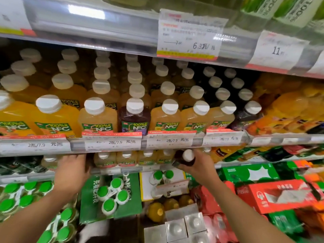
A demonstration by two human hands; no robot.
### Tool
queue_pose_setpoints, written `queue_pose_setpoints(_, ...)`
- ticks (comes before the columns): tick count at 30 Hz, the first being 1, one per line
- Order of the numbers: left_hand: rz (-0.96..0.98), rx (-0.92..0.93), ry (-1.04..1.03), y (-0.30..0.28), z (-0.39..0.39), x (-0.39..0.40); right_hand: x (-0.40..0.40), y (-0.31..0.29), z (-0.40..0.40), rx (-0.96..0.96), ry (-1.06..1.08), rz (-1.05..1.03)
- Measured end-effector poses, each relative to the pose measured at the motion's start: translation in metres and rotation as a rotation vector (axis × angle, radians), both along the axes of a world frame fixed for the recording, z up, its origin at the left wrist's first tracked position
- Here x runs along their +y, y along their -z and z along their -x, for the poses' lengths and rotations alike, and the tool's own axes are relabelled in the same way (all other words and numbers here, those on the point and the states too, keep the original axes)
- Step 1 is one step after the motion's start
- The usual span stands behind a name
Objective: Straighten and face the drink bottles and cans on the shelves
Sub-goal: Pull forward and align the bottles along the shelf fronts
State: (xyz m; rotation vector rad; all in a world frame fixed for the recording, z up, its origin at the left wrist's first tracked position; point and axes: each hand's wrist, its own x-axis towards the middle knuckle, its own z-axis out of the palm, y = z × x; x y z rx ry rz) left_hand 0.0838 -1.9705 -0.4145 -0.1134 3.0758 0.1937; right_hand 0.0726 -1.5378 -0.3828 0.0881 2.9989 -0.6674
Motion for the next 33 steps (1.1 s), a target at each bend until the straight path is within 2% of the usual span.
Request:
queue_pose_setpoints(3,0.097,-0.177,-0.088,0.012,0.008,-0.023,0.018,0.004,0.021,0.029,-0.04,-0.229)
queue_pose_setpoints(6,0.072,-0.223,-0.113,0.02,0.016,-0.028,0.02,0.014,0.044,-0.096,-0.092,-0.328)
queue_pose_setpoints(9,0.057,-0.202,-0.12,0.02,0.021,-0.024,0.022,0.035,0.058,-0.156,-0.094,-0.093)
queue_pose_setpoints(13,0.041,-0.172,-0.127,0.024,0.026,-0.023,0.02,0.051,0.069,-0.331,0.109,0.365)
queue_pose_setpoints(14,0.044,-0.176,-0.128,0.026,0.026,-0.023,0.024,0.06,0.072,-0.336,0.106,0.371)
queue_pose_setpoints(18,0.031,-0.154,-0.148,0.029,0.028,-0.023,0.031,0.059,0.075,-0.381,0.001,0.181)
queue_pose_setpoints(20,0.066,-0.148,-0.121,0.029,0.028,-0.024,0.035,0.055,0.072,-0.244,-0.12,0.028)
queue_pose_setpoints(22,0.102,-0.175,-0.093,0.028,0.028,-0.025,0.041,0.044,0.067,-0.105,-0.213,-0.214)
queue_pose_setpoints(23,0.114,-0.19,-0.086,0.027,0.028,-0.025,0.047,0.039,0.067,-0.076,-0.191,-0.356)
queue_pose_setpoints(25,0.134,-0.195,-0.073,0.025,0.023,-0.025,0.06,0.031,0.066,-0.149,-0.067,-0.526)
queue_pose_setpoints(28,0.099,-0.138,-0.062,0.025,0.005,-0.024,0.076,0.032,0.066,-0.278,-0.056,-0.546)
queue_pose_setpoints(31,0.021,-0.084,-0.051,0.019,-0.017,-0.024,0.077,0.036,0.066,-0.272,-0.047,-0.483)
queue_pose_setpoints(33,-0.022,-0.045,-0.053,0.008,-0.03,-0.024,0.076,0.039,0.063,-0.266,-0.003,-0.524)
